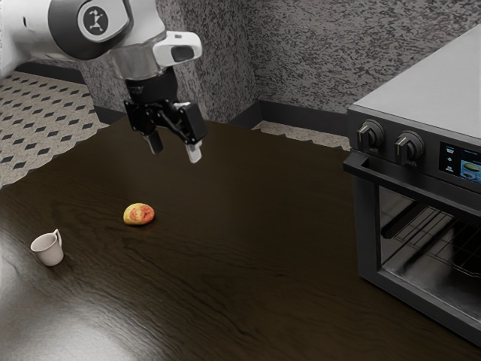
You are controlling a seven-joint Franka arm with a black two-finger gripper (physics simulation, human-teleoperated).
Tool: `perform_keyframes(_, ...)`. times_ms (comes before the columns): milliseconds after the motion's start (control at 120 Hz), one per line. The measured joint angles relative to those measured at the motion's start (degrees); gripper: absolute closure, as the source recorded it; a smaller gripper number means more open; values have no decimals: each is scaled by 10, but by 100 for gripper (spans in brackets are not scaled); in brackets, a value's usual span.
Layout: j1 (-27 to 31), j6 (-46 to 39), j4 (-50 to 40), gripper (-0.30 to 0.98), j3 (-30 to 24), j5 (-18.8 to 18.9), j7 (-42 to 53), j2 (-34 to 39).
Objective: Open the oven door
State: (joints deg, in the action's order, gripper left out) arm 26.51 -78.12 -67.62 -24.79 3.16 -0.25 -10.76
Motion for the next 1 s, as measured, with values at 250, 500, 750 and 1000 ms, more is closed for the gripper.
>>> perform_keyframes(250, 89, 21, 70, 0, -177, -31, 131, 165)
perform_keyframes(500, -21, -44, -15, 0, -318, -92, 430, 191)
perform_keyframes(750, -27, -135, -38, 0, -378, -53, 622, 131)
perform_keyframes(1000, -26, -197, -46, 0, -394, 11, 723, 75)
